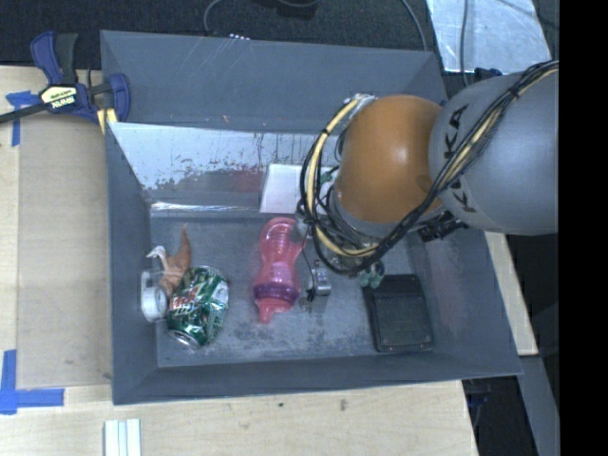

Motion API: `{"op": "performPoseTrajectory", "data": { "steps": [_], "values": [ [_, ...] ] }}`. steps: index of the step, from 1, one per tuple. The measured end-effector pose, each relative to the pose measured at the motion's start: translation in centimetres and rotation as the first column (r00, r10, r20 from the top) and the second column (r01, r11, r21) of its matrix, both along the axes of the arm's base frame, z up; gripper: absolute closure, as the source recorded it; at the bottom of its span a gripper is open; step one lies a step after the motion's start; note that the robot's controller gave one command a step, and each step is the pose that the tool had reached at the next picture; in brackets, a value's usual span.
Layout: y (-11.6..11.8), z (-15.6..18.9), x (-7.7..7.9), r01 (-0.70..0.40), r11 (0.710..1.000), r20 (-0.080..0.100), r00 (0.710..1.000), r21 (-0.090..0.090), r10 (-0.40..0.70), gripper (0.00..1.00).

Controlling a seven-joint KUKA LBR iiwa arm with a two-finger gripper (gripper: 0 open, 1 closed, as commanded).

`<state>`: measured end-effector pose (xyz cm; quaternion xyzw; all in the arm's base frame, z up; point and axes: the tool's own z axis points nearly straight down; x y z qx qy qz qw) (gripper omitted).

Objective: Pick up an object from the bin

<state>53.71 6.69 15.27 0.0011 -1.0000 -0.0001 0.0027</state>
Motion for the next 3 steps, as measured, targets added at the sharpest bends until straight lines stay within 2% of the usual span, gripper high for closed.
{"op": "performPoseTrajectory", "data": {
  "steps": [1, 3],
  "values": [
    [0.0, 0.4, 0.2, 0.002, 1.000, 0.008, 1.000, 0.001, -0.002, 0.00],
    [-0.1, -1.6, 0.1, -0.105, 0.994, 0.010, 0.994, -0.001, 0.105, 0.00]
  ]
}}
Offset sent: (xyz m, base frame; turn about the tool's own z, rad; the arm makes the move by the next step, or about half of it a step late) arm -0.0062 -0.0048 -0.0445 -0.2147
